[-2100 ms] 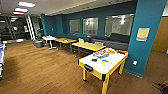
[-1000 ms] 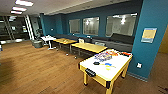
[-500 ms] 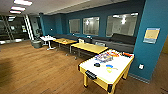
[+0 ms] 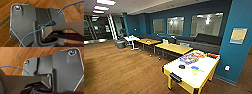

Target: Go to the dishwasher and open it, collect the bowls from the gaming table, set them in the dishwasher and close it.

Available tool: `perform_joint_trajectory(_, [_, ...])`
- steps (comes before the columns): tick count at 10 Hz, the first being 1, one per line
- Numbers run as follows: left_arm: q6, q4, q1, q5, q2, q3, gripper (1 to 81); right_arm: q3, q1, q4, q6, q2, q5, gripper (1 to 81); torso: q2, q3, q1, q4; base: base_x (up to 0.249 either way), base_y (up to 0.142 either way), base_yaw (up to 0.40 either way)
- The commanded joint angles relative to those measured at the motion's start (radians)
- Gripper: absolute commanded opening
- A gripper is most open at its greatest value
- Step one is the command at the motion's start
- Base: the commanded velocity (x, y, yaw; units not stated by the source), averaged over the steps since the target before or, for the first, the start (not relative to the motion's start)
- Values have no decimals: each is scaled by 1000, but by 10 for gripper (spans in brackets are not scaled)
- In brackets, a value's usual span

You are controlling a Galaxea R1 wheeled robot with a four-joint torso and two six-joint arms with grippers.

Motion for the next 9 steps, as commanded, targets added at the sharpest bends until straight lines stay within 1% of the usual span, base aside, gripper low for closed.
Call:
perform_joint_trajectory(1, [1, 3, -37, 40, -6, 9, 811, 17, 49, 9, 3, -5, -37, 811, 0, 0, 0, 0, 133, 73, 0])
perform_joint_trajectory(6, [1, 3, -37, 41, -5, 9, 811, 15, 51, 9, 3, -5, -37, 811, 0, 0, 0, 0, 133, 68, 0])
perform_joint_trajectory(9, [1, 3, -37, 41, -5, 9, 811, 17, 51, 9, 1, -5, -37, 811, 0, 0, 1, 0, 134, 0, 0])
